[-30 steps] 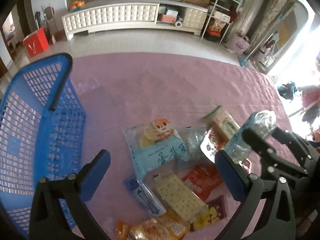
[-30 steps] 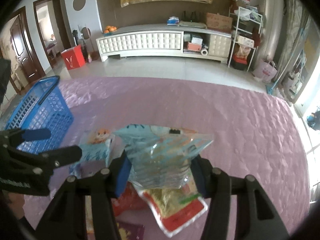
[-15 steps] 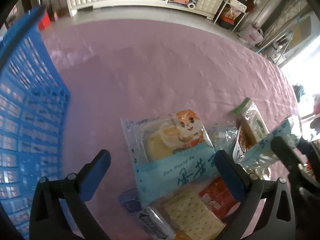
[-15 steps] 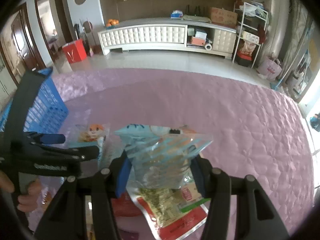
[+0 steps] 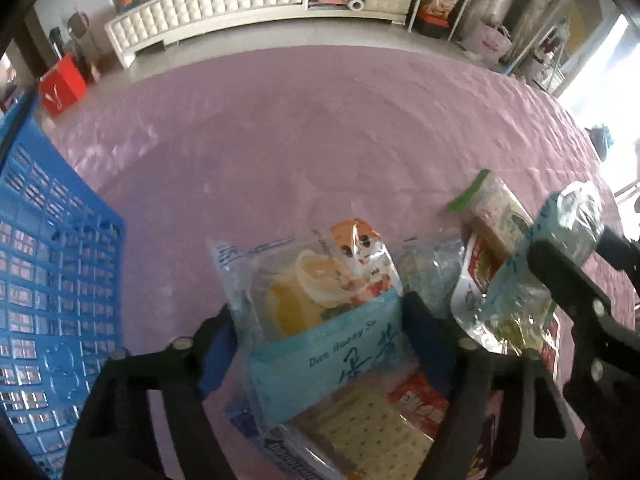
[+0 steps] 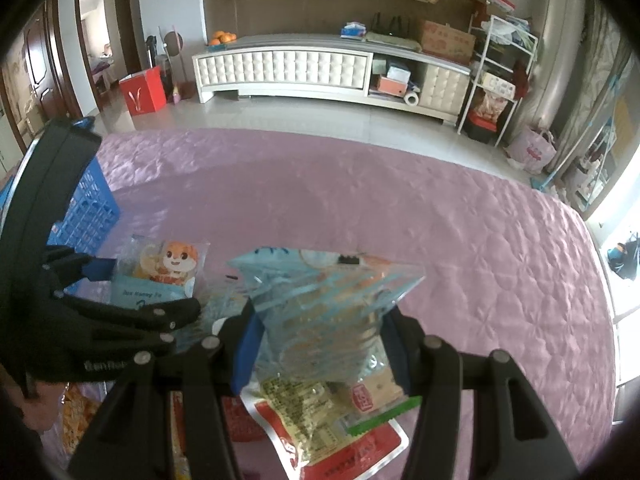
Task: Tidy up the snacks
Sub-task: 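Lift the blue-striped bag with the right gripper while the left grasps the squirrel pastry bag, then carry both held bags over the blue basket with both grippers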
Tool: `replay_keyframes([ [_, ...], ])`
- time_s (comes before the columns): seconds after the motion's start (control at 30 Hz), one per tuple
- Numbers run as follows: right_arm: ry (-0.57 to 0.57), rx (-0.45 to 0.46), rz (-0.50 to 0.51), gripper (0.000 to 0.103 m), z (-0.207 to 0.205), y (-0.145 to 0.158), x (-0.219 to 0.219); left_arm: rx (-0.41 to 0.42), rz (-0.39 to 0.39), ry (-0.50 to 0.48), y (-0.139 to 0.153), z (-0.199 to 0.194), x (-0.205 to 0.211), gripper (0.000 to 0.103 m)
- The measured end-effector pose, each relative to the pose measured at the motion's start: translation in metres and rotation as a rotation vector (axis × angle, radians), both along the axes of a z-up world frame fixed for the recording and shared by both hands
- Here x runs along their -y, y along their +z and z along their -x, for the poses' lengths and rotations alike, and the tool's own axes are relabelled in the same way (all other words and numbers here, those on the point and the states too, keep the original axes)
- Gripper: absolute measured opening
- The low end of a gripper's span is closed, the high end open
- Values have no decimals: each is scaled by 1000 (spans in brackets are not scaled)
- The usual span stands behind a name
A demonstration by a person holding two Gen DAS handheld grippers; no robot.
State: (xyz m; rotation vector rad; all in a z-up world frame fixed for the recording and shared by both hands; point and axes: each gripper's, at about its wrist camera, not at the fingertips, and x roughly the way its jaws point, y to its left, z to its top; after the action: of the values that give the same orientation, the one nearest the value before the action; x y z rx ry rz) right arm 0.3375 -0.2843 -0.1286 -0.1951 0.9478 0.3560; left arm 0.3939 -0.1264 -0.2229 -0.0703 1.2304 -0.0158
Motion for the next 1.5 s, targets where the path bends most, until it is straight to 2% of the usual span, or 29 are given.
replay_keyframes([
  [0.07, -3, -2, -3, 59, 0, 1, 1, -11, 23, 8, 2, 3, -1, 70],
  [0.23, -35, -9, -45, 59, 3, 10, 3, 26, 37, 20, 20, 29, -12, 70],
  [0.33, -40, 2, -80, 59, 11, 21, -2, 89, 66, -6, 45, 46, -15, 70],
  [0.47, -27, 21, -52, 59, 26, 37, -18, 153, 83, -18, 77, 75, -29, 70],
  [0.73, 10, 75, 9, 59, 61, 86, -51, 241, 142, -3, 124, 116, -62, 70],
  [0.9, 28, 114, 42, 59, 79, 114, -73, 297, 137, -17, 154, 133, -85, 70],
  [1.07, 52, 125, 26, 59, 88, 127, -93, 334, 108, -33, 173, 149, -105, 70],
  [1.3, 96, 142, 7, 59, 93, 140, -127, 364, 73, -18, 190, 163, -146, 70],
  [1.5, 141, 144, -9, 59, 90, 147, -158, 370, 8, -28, 198, 164, -174, 70],
])
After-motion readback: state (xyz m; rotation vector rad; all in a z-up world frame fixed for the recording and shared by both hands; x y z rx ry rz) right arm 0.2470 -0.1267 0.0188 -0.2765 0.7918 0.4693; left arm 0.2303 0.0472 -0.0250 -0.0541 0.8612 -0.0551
